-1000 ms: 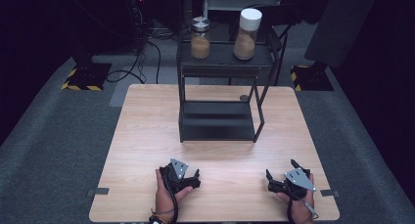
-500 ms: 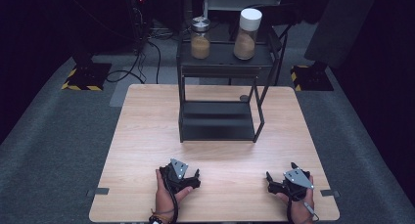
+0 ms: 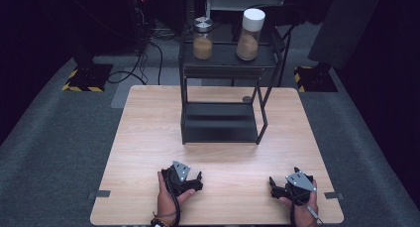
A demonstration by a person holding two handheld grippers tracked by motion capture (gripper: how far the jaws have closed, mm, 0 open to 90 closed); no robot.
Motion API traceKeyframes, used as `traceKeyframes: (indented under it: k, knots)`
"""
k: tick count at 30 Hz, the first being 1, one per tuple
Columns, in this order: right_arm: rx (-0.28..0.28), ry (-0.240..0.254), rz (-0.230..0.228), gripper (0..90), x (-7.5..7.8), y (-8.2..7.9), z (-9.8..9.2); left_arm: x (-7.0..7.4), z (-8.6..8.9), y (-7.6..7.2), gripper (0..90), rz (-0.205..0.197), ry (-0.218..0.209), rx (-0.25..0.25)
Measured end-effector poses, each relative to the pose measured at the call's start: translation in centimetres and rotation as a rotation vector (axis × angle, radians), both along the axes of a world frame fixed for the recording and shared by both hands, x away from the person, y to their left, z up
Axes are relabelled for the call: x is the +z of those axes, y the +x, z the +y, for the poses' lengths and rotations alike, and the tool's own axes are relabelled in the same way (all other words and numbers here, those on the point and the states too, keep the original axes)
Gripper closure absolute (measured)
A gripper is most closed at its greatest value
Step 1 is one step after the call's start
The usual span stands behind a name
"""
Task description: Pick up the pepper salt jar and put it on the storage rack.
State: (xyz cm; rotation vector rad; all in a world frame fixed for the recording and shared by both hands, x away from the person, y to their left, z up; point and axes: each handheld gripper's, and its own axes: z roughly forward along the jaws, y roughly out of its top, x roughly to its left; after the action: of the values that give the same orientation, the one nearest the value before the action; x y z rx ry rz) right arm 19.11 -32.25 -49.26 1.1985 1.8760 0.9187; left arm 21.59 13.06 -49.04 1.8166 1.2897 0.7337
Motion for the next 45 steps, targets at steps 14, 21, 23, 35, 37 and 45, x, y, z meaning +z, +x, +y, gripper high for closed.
traceKeyframes:
  k: [14, 21, 23, 35, 37, 45]
  knots:
    - [0.029, 0.143, 0.135, 0.0, 1.1, 2.3, -2.1, 0.0, 0.0, 0.0, 3.1, -0.001, 0.0, -0.001]
    - [0.03, 0.144, 0.135, 0.0, 1.1, 2.3, -2.2, 0.0, 0.0, 0.0, 3.1, 0.001, -0.001, -0.002]
    - [0.031, 0.143, 0.135, 0.0, 1.1, 2.3, -2.2, 0.0, 0.1, 0.0, 3.1, 0.002, -0.002, -0.002]
    - [0.032, 0.143, 0.135, 0.0, 1.1, 2.3, -2.2, 0.0, 0.0, 0.0, 3.1, 0.0, -0.002, -0.001]
    - [0.032, 0.143, 0.135, 0.0, 1.1, 2.3, -2.2, 0.0, 0.0, 0.0, 3.1, 0.002, -0.002, -0.002]
    - [0.032, 0.143, 0.135, 0.0, 1.1, 2.3, -2.2, 0.0, 0.0, 0.0, 3.1, 0.001, -0.002, -0.002]
